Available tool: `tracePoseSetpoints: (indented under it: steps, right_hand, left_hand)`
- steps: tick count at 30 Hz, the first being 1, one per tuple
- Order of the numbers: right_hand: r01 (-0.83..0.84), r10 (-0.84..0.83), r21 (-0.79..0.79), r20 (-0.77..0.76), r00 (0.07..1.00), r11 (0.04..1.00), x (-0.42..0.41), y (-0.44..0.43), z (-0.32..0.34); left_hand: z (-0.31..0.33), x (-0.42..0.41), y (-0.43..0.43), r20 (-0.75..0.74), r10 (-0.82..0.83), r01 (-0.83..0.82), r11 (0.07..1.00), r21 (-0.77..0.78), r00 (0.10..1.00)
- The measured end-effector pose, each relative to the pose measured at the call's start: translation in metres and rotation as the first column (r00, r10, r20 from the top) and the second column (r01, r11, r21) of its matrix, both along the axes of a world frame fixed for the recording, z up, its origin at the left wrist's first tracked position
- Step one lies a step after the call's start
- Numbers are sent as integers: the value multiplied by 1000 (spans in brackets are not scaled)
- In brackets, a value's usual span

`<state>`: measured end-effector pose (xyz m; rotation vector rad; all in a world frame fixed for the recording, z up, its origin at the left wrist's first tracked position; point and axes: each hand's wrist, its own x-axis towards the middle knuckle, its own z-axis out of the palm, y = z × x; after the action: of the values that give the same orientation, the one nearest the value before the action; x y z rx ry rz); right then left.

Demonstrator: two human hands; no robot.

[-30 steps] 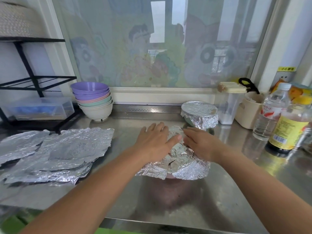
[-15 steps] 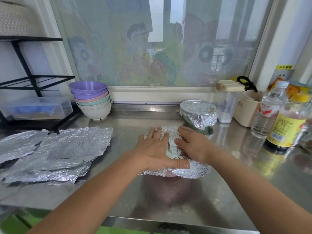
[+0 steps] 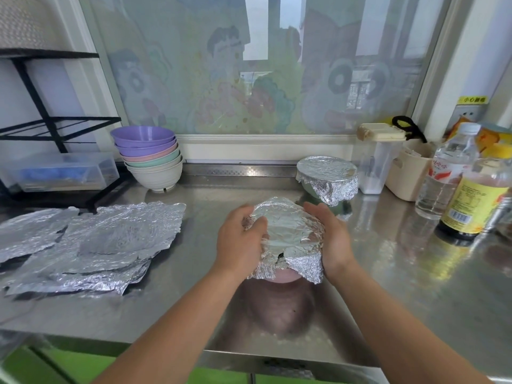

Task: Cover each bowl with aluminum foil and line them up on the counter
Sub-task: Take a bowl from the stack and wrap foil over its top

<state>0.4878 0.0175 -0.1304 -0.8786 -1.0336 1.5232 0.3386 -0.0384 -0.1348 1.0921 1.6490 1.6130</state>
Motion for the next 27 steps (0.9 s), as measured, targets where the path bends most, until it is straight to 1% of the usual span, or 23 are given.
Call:
tracePoseSetpoints:
  steps: [1, 2, 3, 4, 5, 6, 7, 8, 9, 10, 11, 13, 15, 18, 19, 20, 21, 22, 23, 24, 25, 27]
  right_hand:
    - [19, -22, 39, 92, 996, 999, 2, 0, -1]
    - [18, -49, 136, 224, 973, 991, 6, -1, -3]
    - [-11, -101, 278, 388, 916, 961, 14, -3, -2]
    - [-97, -161, 424, 534, 830, 901, 22, -4, -1]
    - [-226, -208, 528, 639, 741, 819, 30, -6, 2]
    - [-355, -247, 579, 715, 654, 735, 36, -9, 5]
    - [-461, -296, 586, 776, 557, 667, 39, -8, 5]
    - [-550, -329, 558, 823, 463, 622, 42, -10, 7]
    - [-603, -331, 512, 858, 393, 612, 43, -9, 4]
    - [-630, -318, 475, 880, 354, 614, 43, -10, 3]
    - [-636, -316, 467, 884, 344, 615, 42, -9, 1]
    - [-616, -353, 499, 867, 353, 609, 40, -8, -2]
    - [-592, -386, 533, 846, 368, 604, 38, -9, -6]
    - [-605, -368, 526, 851, 376, 598, 38, -9, -6]
    - [-628, -324, 492, 870, 371, 603, 40, -10, -3]
    - [-644, -240, 447, 891, 386, 620, 44, -11, 2]
    - [-646, -127, 415, 887, 443, 641, 49, -11, 7]
    - [-617, -10, 403, 842, 539, 676, 54, -10, 11]
    - [-561, 81, 390, 766, 638, 730, 59, -8, 14]
    - [-500, 133, 366, 688, 713, 785, 61, -6, 15]
    - [-442, 152, 333, 630, 762, 833, 61, -5, 15]
    - [-338, 140, 260, 568, 811, 905, 51, -6, 10]
  left_hand:
    - [0, -2, 0, -44, 3, -4, 1000, -22, 999]
    - [3, -4, -1, -118, -14, 7, 998, -56, 993]
    - [8, -6, -5, -211, -39, 20, 995, -94, 977]
    - [13, -7, -10, -316, -63, 23, 991, -129, 947]
    - [19, -8, -15, -422, -85, 23, 989, -149, 903]
    - [26, -9, -21, -506, -111, 35, 987, -157, 855]
    - [30, -9, -24, -567, -157, 69, 982, -175, 809]
    - [33, -8, -29, -626, -232, 120, 969, -216, 744]
    - [33, -8, -31, -686, -313, 166, 947, -274, 657]
    - [31, -8, -34, -741, -372, 199, 928, -316, 559]
    - [29, -8, -35, -777, -395, 207, 919, -337, 490]
    - [25, -9, -36, -829, -368, 176, 930, -323, 422]
    - [20, -9, -35, -861, -322, 126, 947, -296, 394]
    - [19, -10, -35, -844, -321, 120, 947, -299, 429]
    - [20, -12, -36, -829, -341, 139, 940, -312, 444]
    - [21, -15, -38, -814, -362, 162, 932, -324, 454]
    - [23, -18, -40, -802, -373, 181, 928, -326, 467]
    - [25, -21, -42, -783, -368, 193, 930, -314, 501]
    - [26, -23, -43, -749, -349, 195, 937, -290, 563]
    - [26, -22, -45, -705, -327, 191, 945, -267, 630]
    - [26, -19, -45, -670, -312, 182, 949, -258, 674]
    - [23, -9, -46, -662, -300, 176, 952, -249, 687]
